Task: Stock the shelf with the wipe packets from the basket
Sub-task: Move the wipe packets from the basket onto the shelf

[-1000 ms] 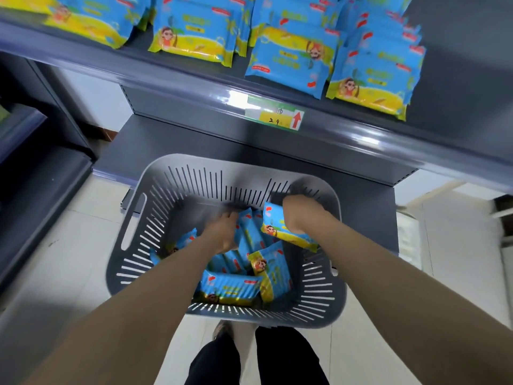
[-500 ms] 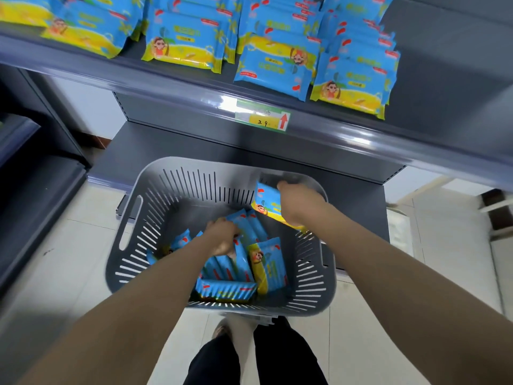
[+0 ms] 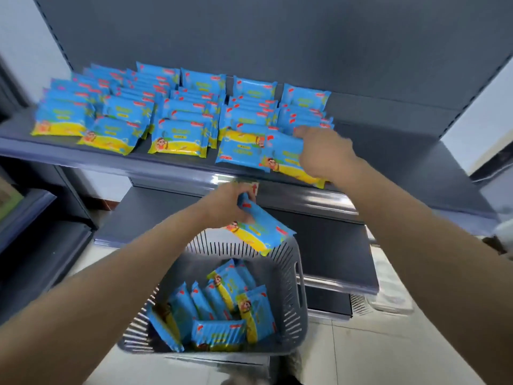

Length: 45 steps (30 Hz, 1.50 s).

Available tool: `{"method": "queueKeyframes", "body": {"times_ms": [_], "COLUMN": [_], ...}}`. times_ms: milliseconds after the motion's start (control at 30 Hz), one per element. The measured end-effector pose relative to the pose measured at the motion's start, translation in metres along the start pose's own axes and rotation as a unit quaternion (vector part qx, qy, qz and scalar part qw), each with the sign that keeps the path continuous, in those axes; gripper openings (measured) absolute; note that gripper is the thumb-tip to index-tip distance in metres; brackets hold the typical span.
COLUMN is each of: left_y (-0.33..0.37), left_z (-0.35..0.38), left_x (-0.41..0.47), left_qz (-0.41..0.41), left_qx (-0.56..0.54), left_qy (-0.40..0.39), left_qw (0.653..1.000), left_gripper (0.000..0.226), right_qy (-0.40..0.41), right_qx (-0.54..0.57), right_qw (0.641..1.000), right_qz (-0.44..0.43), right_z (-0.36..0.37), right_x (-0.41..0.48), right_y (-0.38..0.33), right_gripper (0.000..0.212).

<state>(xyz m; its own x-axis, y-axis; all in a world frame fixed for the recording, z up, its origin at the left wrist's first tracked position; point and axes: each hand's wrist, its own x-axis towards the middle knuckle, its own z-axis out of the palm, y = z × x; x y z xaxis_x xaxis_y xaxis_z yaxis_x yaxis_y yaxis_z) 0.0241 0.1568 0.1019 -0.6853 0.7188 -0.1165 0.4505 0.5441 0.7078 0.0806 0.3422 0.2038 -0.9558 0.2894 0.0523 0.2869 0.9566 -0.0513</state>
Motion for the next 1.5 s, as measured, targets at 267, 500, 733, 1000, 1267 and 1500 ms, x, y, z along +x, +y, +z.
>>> {"method": "queueKeyframes", "body": {"times_ms": [267,500,733,1000,1267,1500], "left_y": [0.109,0.169,0.185,0.175,0.173,0.161], "left_z": [-0.023,0.008,0.048,0.049,0.039,0.036], "left_x": [0.067,0.154,0.225,0.272,0.328,0.376], "left_qz": [0.066,0.083,0.054,0.013,0.007,-0.019], "left_qx": [-0.19,-0.168,-0.051,0.0,0.095,0.246], "left_qy": [0.068,0.073,0.089,0.084,0.129,0.165], "left_qw": [0.977,0.98,0.993,0.996,0.987,0.955], "left_gripper": [0.034,0.032,0.03,0.032,0.035,0.038], "right_qy": [0.095,0.049,-0.022,-0.039,0.022,0.072], "right_qx": [-0.024,0.028,0.047,0.084,0.094,0.112], "right_qw": [0.989,0.991,0.997,0.995,0.995,0.99], "right_qz": [0.111,0.117,0.055,0.035,0.029,0.042], "right_z": [-0.05,-0.04,-0.009,0.022,0.007,-0.008], "right_x": [0.07,0.134,0.194,0.249,0.26,0.245], "right_y": [0.119,0.21,0.253,0.251,0.258,0.27], "right_gripper": [0.035,0.035,0.032,0.033,0.024,0.026]}}
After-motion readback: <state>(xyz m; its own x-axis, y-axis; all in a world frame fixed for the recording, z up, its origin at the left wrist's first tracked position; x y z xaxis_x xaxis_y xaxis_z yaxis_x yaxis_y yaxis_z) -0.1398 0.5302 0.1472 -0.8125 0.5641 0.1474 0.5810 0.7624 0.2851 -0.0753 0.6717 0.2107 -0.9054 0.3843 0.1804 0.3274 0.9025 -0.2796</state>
